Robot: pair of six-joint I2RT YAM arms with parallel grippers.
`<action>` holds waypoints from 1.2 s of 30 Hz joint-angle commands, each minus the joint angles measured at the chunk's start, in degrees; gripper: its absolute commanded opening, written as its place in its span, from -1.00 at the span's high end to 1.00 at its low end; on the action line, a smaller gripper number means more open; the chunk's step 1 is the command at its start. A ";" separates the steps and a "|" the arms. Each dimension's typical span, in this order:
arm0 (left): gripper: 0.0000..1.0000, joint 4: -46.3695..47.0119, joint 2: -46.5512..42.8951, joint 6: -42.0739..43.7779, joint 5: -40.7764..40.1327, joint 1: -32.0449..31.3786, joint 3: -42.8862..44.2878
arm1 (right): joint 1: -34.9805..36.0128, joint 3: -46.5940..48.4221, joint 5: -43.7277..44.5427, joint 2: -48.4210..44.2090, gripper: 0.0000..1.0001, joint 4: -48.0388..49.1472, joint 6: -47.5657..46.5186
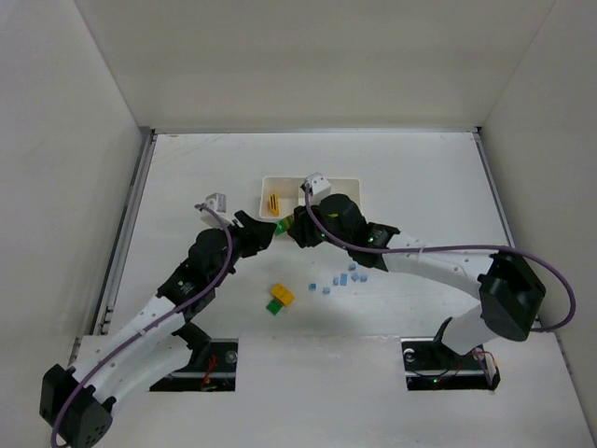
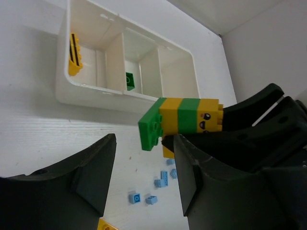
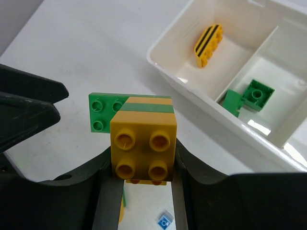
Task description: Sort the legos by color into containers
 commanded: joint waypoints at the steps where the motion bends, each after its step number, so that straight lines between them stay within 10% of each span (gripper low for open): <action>1: 0.02 6.52 2.91 0.99 -0.81 -2.34 3.18 | -0.78 -0.94 -0.84 -2.34 0.45 3.14 0.81; 21: 0.14 15.23 17.69 4.69 -2.74 -7.09 9.16 | -6.94 -10.00 -8.22 -9.11 0.44 11.93 5.99; 36: 0.79 16.72 21.29 6.97 -5.38 -7.27 9.61 | -14.84 -15.80 -13.58 -14.82 0.44 17.82 12.93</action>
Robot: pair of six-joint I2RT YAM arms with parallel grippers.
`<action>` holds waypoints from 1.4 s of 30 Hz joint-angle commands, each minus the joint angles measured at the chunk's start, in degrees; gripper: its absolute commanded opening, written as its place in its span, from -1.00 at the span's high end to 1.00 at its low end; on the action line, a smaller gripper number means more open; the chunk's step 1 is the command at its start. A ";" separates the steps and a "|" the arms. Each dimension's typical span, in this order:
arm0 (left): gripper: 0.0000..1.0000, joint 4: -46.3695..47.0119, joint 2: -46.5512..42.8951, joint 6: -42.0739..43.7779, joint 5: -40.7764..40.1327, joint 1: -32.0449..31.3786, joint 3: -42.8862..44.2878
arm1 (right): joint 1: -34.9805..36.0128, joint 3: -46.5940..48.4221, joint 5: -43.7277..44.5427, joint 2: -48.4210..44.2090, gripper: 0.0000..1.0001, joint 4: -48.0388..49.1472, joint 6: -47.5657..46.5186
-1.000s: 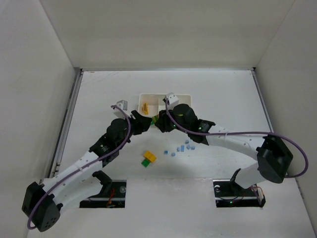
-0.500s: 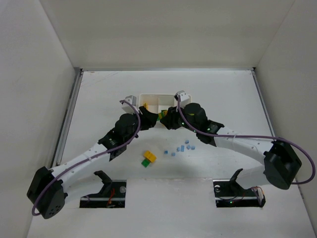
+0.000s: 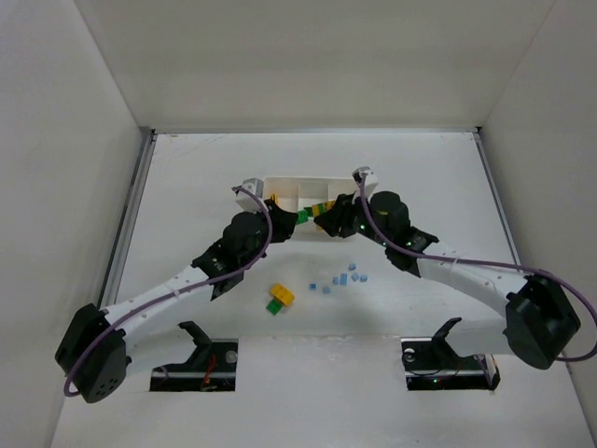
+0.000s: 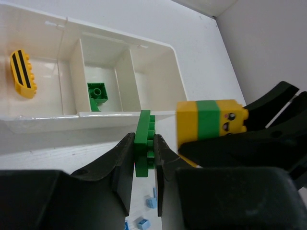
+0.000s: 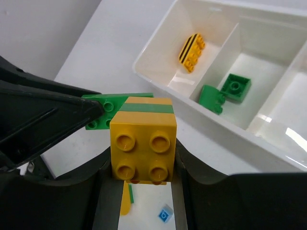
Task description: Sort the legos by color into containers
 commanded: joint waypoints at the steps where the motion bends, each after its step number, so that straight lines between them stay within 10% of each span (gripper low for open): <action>1: 0.79 2.69 0.75 1.29 -1.95 1.05 2.24 | -3.28 -1.68 -2.26 -4.00 0.44 6.61 3.67; 22: 0.54 10.60 25.45 1.91 1.13 5.54 16.91 | -5.31 -3.18 -0.07 -4.36 0.42 6.79 4.55; 42: -0.16 19.91 6.56 -13.82 5.69 6.68 -0.12 | -5.40 -3.44 -12.27 -0.50 0.41 16.27 12.89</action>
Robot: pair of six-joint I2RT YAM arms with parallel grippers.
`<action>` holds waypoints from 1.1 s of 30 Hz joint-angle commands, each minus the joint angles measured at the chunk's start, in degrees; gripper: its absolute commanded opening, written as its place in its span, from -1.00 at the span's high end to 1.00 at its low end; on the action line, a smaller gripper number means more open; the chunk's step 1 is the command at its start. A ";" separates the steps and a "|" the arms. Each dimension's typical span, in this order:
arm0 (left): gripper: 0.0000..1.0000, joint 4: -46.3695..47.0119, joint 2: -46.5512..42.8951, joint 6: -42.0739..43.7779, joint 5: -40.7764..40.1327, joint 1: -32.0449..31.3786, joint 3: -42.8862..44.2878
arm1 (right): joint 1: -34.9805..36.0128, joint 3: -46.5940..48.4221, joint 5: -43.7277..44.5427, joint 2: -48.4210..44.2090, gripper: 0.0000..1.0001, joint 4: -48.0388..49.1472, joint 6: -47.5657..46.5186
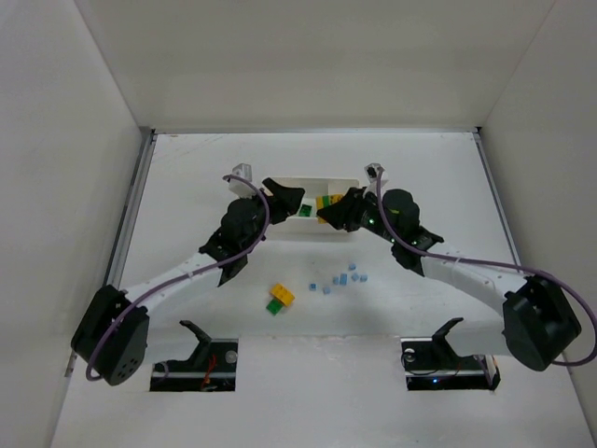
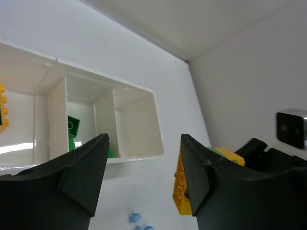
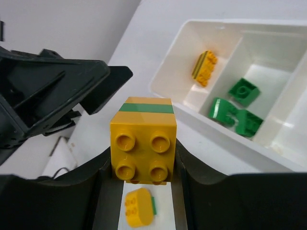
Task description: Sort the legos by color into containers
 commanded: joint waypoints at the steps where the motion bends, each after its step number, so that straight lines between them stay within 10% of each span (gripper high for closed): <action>1: -0.20 8.04 -4.28 -6.89 3.95 0.56 -4.50 | 0.15 -0.08 -7.42 1.54 0.41 9.89 5.33; 33: -0.16 21.33 -13.08 -16.57 13.19 6.37 -18.75 | 2.44 3.70 -27.04 27.64 0.39 57.02 46.83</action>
